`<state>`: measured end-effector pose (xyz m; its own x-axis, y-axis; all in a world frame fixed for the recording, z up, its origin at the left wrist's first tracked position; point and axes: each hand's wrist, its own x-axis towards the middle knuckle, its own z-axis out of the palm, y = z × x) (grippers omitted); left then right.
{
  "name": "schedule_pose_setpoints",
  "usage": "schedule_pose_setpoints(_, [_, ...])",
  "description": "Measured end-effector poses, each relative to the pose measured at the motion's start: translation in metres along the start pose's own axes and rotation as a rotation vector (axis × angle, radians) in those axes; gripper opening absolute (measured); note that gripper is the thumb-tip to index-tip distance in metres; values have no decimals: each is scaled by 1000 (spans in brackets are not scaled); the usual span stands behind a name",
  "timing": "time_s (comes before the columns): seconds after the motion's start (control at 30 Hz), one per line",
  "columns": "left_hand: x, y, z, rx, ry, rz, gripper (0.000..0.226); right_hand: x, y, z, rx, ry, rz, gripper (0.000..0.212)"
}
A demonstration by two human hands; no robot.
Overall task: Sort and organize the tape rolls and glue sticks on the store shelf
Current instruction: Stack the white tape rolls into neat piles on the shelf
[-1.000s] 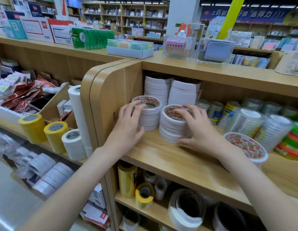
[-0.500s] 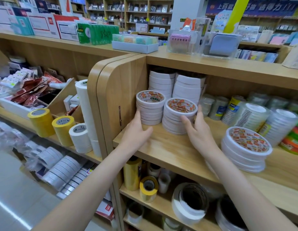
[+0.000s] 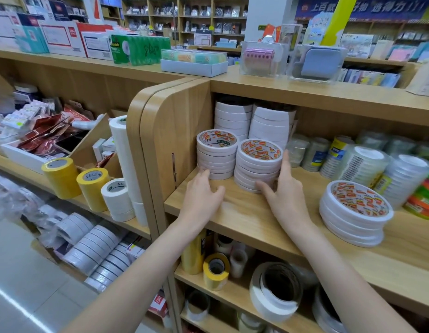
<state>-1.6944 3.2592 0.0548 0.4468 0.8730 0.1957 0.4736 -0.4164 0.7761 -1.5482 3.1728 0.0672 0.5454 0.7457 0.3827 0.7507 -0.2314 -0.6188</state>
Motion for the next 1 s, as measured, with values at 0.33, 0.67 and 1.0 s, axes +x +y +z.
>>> schedule_pose_setpoints(0.33, [-6, 8, -3, -40, 79, 151, 86, 2, -5, 3, 395, 134, 54, 83])
schedule_pose_setpoints(0.67, [-5, 5, 6, -2, 219, 233, 74, 6, -2, -5, 375, 63, 115, 88])
schedule_pose_setpoints(1.0, [-20, 44, 41, -6, 304, 602, 45, -31, 29, -128, -141, 193, -47, 25])
